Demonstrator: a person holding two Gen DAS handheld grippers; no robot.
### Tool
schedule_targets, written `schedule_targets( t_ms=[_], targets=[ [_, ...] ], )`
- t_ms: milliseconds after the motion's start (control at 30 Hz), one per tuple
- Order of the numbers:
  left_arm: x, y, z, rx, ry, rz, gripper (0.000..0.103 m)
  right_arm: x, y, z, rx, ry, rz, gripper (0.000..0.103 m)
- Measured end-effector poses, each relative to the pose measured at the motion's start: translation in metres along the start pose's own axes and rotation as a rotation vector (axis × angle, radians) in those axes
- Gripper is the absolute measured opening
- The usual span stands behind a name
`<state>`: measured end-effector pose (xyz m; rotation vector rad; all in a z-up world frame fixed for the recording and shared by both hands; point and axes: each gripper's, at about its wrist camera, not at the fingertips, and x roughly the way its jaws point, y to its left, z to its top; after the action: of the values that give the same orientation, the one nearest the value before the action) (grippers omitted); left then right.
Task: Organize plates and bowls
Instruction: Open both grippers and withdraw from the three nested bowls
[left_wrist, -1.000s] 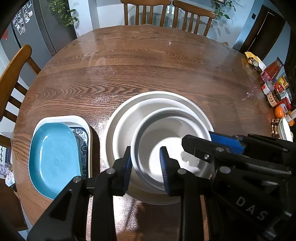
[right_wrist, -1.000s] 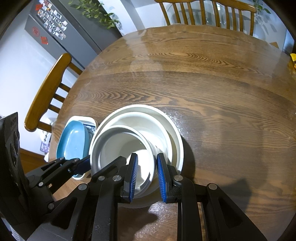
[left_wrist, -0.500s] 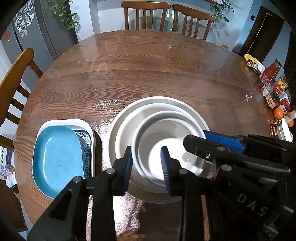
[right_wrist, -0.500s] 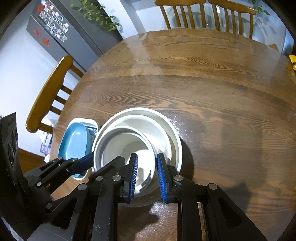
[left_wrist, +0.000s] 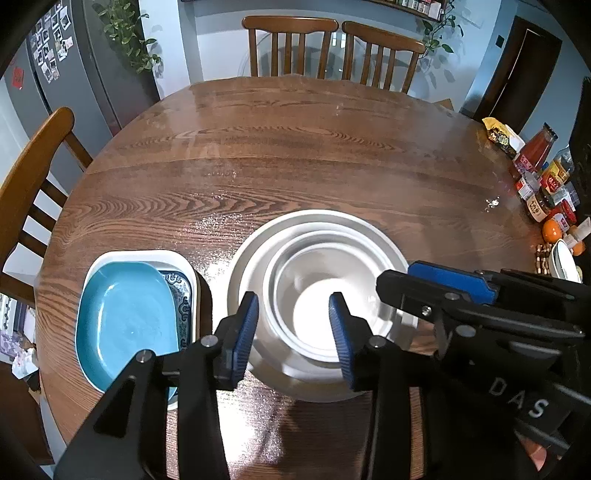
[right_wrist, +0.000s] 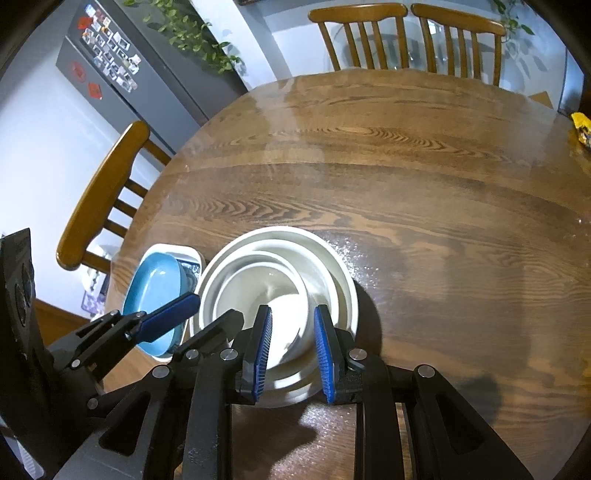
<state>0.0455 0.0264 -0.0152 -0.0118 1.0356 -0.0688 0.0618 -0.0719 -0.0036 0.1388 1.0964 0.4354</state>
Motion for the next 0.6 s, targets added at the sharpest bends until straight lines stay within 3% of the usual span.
schedule_targets(
  t_ms=[167, 267, 400, 600],
  targets=[
    [-0.005, 0.001, 0.0, 0.002, -0.013, 0.003, 0.041, -0.007, 0.0, -0.002, -0.006, -0.014, -0.005, 0.029],
    [-0.007, 0.002, -0.001, 0.001, -0.021, 0.006, 0.05, -0.01, 0.001, -0.003, -0.011, -0.021, -0.013, 0.03],
    [-0.011, 0.005, -0.002, -0.006, -0.031, 0.009, 0.054, -0.014, 0.002, -0.004, -0.019, -0.036, -0.028, 0.041],
    [-0.013, 0.009, -0.004, -0.018, -0.035, 0.018, 0.065, -0.018, 0.002, -0.005, -0.032, -0.036, -0.035, 0.046]
  ],
)
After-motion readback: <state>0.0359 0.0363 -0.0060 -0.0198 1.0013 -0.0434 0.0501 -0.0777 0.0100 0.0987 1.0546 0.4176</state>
